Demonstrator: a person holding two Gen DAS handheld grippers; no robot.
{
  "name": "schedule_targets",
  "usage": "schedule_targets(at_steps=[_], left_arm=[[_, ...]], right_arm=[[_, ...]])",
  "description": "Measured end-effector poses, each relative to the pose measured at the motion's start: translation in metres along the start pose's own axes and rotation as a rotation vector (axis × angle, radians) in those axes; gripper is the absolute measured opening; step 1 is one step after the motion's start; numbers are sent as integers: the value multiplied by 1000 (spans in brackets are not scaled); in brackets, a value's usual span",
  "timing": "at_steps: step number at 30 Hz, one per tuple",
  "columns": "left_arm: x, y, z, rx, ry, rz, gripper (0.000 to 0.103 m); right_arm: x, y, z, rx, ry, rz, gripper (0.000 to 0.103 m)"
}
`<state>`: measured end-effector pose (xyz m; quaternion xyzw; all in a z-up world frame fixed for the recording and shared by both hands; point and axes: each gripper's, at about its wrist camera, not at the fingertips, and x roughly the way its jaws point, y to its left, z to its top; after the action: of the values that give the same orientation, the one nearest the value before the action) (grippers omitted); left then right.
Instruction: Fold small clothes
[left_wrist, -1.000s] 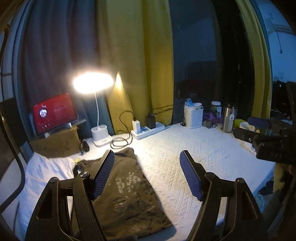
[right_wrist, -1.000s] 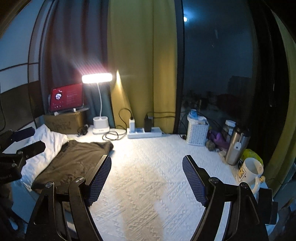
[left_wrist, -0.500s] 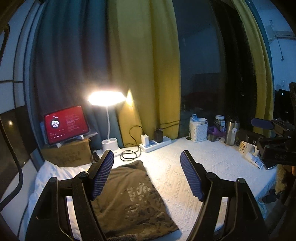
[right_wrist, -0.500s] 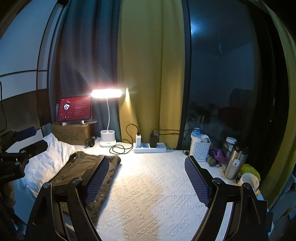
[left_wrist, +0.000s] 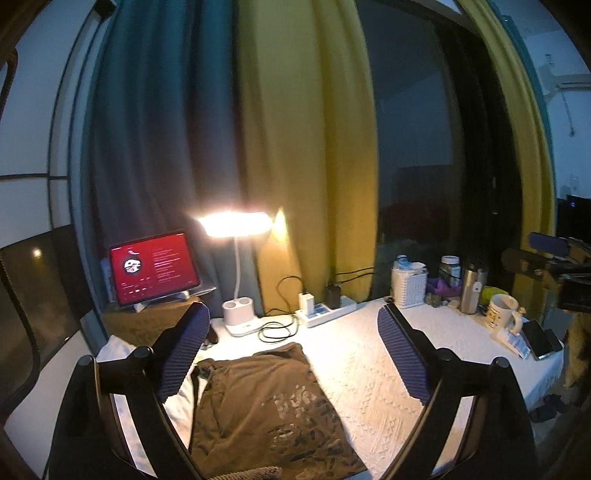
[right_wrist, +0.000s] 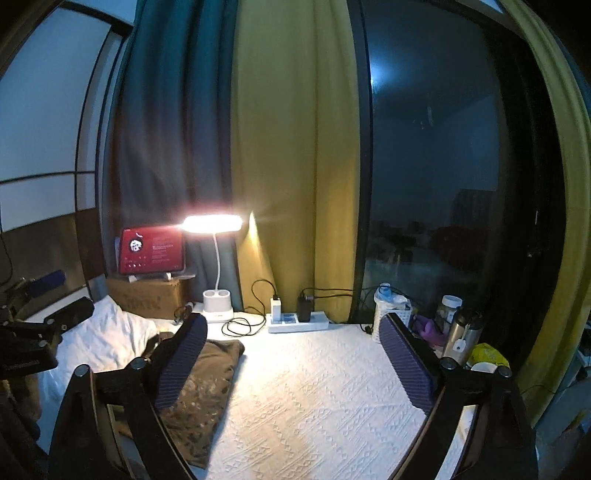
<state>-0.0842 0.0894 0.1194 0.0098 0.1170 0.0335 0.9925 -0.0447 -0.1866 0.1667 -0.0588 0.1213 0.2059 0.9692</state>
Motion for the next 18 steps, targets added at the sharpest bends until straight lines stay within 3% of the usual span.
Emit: schedule_targets(at_steps=[18], left_arm=[[8, 9, -8, -46, 24, 19, 92]], right_arm=[[8, 5, -1, -19, 17, -1, 97]])
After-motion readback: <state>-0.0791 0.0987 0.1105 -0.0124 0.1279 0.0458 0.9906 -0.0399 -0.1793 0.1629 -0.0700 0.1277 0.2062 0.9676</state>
